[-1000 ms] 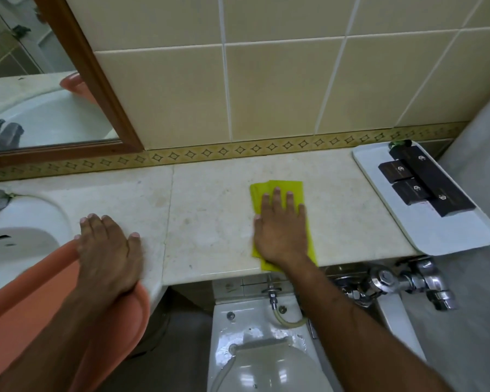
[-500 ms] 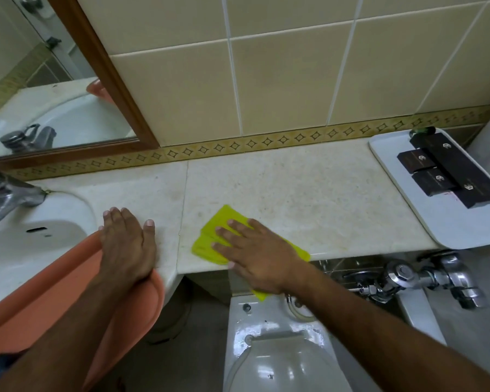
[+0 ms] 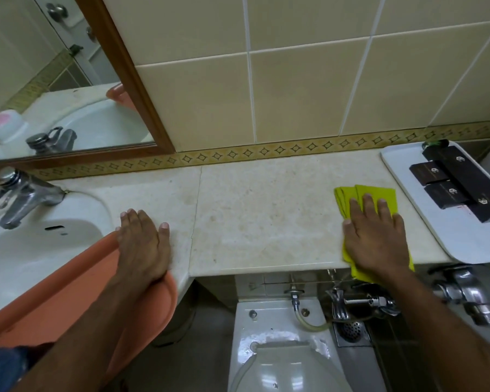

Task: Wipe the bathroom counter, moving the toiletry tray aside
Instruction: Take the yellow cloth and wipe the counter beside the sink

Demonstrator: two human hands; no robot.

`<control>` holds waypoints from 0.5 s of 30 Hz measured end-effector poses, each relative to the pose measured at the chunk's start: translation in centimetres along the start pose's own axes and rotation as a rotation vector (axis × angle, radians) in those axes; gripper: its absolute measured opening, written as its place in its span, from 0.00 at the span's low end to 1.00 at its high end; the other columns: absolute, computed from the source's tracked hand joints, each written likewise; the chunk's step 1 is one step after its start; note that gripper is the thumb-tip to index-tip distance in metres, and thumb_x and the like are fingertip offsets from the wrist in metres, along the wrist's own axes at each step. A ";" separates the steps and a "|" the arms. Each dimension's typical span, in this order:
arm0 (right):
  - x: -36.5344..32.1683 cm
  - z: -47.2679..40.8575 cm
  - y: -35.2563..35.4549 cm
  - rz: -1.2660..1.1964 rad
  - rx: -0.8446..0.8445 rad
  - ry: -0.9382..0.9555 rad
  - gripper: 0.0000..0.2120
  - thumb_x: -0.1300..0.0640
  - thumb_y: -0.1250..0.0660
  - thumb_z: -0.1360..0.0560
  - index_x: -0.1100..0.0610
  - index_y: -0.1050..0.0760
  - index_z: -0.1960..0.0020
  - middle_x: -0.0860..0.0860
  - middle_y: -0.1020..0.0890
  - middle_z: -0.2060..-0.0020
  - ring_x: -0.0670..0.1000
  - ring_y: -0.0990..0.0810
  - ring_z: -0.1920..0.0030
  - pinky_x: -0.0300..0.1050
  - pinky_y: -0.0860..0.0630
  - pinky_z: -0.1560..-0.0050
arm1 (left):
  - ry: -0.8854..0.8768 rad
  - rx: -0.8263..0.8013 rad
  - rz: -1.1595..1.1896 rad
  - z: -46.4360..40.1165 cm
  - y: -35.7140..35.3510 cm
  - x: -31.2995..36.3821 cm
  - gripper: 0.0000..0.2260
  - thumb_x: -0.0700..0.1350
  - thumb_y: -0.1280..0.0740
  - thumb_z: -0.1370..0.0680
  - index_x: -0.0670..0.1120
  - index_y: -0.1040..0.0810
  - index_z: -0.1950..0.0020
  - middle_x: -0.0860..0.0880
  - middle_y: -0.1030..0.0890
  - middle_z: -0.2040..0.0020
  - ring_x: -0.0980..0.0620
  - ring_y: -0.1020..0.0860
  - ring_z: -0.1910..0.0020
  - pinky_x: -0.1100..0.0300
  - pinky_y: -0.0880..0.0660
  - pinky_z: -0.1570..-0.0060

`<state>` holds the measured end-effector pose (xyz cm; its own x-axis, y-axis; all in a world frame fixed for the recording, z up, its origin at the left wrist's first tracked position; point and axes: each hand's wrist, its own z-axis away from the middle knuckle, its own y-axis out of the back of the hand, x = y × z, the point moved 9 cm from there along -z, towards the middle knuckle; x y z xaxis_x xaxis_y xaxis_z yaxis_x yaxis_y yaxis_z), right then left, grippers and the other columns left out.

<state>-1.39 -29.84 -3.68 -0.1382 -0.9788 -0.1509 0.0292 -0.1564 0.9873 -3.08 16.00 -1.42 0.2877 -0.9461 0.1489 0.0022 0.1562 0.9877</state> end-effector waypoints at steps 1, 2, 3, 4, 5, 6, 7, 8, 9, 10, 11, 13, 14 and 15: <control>-0.8 0.6 -0.2 0.004 0.007 -0.014 0.27 0.46 0.50 0.19 0.54 0.43 0.22 0.57 0.43 0.21 0.62 0.47 0.22 0.64 0.45 0.26 | 0.001 0.001 0.003 0.0 0.0 0.0 0.31 0.55 0.54 0.18 0.34 0.50 0.23 0.33 0.48 0.22 0.36 0.52 0.21 0.41 0.53 0.24; -1.8 1.0 -0.4 0.012 0.005 -0.013 0.28 0.46 0.50 0.19 0.54 0.43 0.22 0.57 0.43 0.21 0.62 0.47 0.22 0.64 0.45 0.26 | 0.001 0.002 0.008 0.0 0.0 0.1 0.31 0.55 0.54 0.18 0.34 0.50 0.23 0.33 0.48 0.21 0.37 0.52 0.21 0.41 0.53 0.24; -3.2 1.2 -0.7 0.020 -0.006 0.001 0.28 0.46 0.50 0.20 0.54 0.44 0.22 0.56 0.44 0.20 0.62 0.47 0.22 0.64 0.46 0.26 | 0.001 0.001 0.012 -0.1 0.0 0.0 0.31 0.55 0.54 0.18 0.34 0.50 0.23 0.33 0.49 0.21 0.37 0.52 0.21 0.41 0.54 0.24; -4.9 1.2 -1.0 0.025 -0.022 0.024 0.28 0.46 0.51 0.20 0.54 0.45 0.21 0.56 0.45 0.20 0.62 0.48 0.22 0.64 0.46 0.25 | -0.002 0.000 0.017 -0.1 0.0 0.0 0.31 0.55 0.54 0.18 0.34 0.50 0.23 0.33 0.49 0.21 0.37 0.52 0.21 0.41 0.54 0.24; -6.8 1.1 -1.4 0.027 -0.039 0.054 0.29 0.45 0.52 0.19 0.54 0.46 0.21 0.56 0.47 0.20 0.62 0.49 0.21 0.64 0.47 0.25 | -0.005 -0.002 0.023 -0.1 0.0 0.1 0.31 0.54 0.54 0.18 0.33 0.50 0.23 0.33 0.49 0.21 0.36 0.52 0.21 0.41 0.54 0.24; -9.0 1.1 -1.8 0.029 -0.055 0.091 0.29 0.45 0.52 0.19 0.54 0.47 0.21 0.56 0.48 0.20 0.62 0.50 0.21 0.64 0.48 0.24 | -0.004 -0.006 0.031 -0.1 0.1 0.1 0.31 0.54 0.54 0.18 0.33 0.50 0.23 0.33 0.49 0.21 0.36 0.53 0.21 0.41 0.55 0.24; -11.4 1.1 -2.2 0.025 -0.061 0.133 0.29 0.45 0.52 0.19 0.54 0.48 0.21 0.56 0.48 0.20 0.62 0.51 0.21 0.65 0.49 0.24 | -0.003 -0.006 0.034 0.0 0.1 0.2 0.31 0.54 0.54 0.18 0.33 0.50 0.23 0.33 0.49 0.21 0.37 0.53 0.21 0.41 0.55 0.24; -14.0 1.0 -2.5 0.017 -0.064 0.176 0.29 0.45 0.52 0.19 0.54 0.48 0.21 0.56 0.49 0.20 0.62 0.51 0.21 0.65 0.49 0.24 | -0.003 -0.004 0.033 0.0 0.2 0.1 0.31 0.54 0.54 0.18 0.33 0.51 0.23 0.33 0.50 0.21 0.37 0.53 0.21 0.41 0.55 0.24; -16.4 0.9 -2.9 0.008 -0.068 0.214 0.29 0.45 0.52 0.19 0.54 0.49 0.20 0.56 0.49 0.20 0.62 0.52 0.21 0.65 0.50 0.24 | -0.007 -0.006 0.034 0.0 0.2 0.3 0.31 0.54 0.54 0.18 0.34 0.51 0.23 0.33 0.50 0.21 0.37 0.54 0.21 0.42 0.55 0.23; -18.9 0.8 -3.3 0.000 -0.073 0.254 0.30 0.45 0.53 0.19 0.54 0.49 0.20 0.56 0.50 0.19 0.62 0.53 0.21 0.65 0.52 0.24 | -0.010 -0.007 0.038 0.1 0.2 0.4 0.31 0.54 0.54 0.18 0.34 0.52 0.23 0.34 0.51 0.21 0.37 0.54 0.21 0.42 0.56 0.23; -21.6 0.8 -3.7 -0.008 -0.079 0.295 0.30 0.45 0.53 0.19 0.54 0.50 0.20 0.56 0.51 0.19 0.62 0.54 0.21 0.65 0.53 0.24 | -0.012 -0.009 0.043 0.1 0.2 0.3 0.31 0.54 0.54 0.18 0.34 0.52 0.22 0.34 0.51 0.21 0.38 0.54 0.21 0.42 0.56 0.23; -26.5 0.8 -4.6 -0.021 -0.101 0.371 0.30 0.45 0.54 0.19 0.55 0.52 0.20 0.56 0.52 0.19 0.62 0.55 0.21 0.66 0.56 0.24 | -0.013 -0.007 0.051 0.0 0.2 0.2 0.31 0.54 0.53 0.18 0.34 0.52 0.23 0.34 0.51 0.21 0.38 0.54 0.21 0.42 0.56 0.23; -28.7 1.1 -5.1 -0.027 -0.113 0.411 0.30 0.45 0.54 0.19 0.55 0.52 0.20 0.56 0.52 0.19 0.62 0.56 0.21 0.66 0.57 0.24 | -0.014 0.000 0.052 -0.1 0.2 0.2 0.31 0.53 0.52 0.18 0.33 0.51 0.23 0.33 0.50 0.21 0.37 0.54 0.21 0.42 0.55 0.23; -30.7 1.5 -5.5 -0.036 -0.119 0.451 0.30 0.45 0.53 0.20 0.55 0.51 0.20 0.57 0.51 0.19 0.63 0.56 0.21 0.66 0.57 0.25 | -0.016 0.009 0.051 -0.1 0.2 0.2 0.30 0.53 0.52 0.18 0.33 0.50 0.23 0.33 0.50 0.21 0.37 0.53 0.21 0.41 0.55 0.24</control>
<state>1.26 1.29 -4.38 0.3026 -0.9279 -0.2177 0.1497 -0.1793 0.9723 -2.92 15.91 -1.15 0.2721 -0.9414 0.1993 -0.0208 0.2013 0.9793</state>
